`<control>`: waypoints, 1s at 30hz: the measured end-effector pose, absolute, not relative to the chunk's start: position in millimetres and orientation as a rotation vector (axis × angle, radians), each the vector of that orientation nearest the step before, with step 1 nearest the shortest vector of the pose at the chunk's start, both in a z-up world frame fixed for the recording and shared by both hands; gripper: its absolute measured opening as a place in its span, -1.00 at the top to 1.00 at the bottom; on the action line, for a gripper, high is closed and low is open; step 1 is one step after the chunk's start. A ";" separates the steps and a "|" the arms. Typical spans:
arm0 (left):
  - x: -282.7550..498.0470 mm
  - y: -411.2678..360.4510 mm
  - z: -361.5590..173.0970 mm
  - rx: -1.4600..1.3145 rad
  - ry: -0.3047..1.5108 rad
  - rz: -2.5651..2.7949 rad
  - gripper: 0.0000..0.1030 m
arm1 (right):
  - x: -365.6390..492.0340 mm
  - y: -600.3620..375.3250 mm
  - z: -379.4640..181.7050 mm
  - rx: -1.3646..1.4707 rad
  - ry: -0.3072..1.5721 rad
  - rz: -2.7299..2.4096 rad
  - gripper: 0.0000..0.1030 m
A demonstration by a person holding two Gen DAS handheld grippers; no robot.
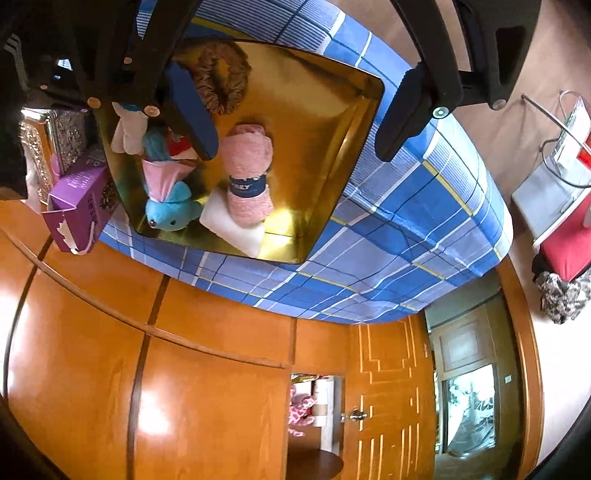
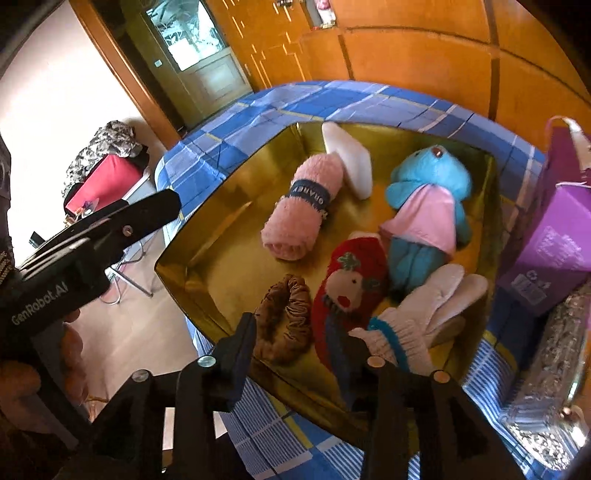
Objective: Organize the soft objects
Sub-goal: 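Carry the brown scrunchie to the gold tray and release it with the right gripper, then move both tools back toward the remaining items on the bed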
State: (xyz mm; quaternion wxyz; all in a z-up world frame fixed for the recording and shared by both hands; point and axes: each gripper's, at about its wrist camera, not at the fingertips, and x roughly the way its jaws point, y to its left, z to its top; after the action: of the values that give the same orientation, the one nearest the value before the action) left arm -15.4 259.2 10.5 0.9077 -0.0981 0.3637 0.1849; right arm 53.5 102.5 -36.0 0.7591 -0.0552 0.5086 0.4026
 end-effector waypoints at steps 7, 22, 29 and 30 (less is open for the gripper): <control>-14.9 251.6 11.1 -0.193 0.752 0.361 -0.69 | 43.8 91.4 -21.9 -0.137 1.031 0.819 0.19; -14.7 219.8 14.0 -0.138 0.752 0.281 -0.69 | 33.9 37.1 17.9 -0.075 0.840 0.635 0.19; -14.6 206.8 14.6 -0.122 0.755 0.263 -0.69 | 35.7 16.9 29.0 -0.022 0.797 0.586 0.19; -14.6 204.3 15.0 -0.119 0.756 0.258 -0.69 | 35.9 15.1 29.2 -0.019 0.796 0.583 0.19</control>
State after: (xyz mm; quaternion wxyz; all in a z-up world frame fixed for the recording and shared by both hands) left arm -14.6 204.3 15.0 0.9196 -0.0578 0.3679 0.1254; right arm 35.9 15.1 29.2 0.8808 -0.0092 0.3819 0.2796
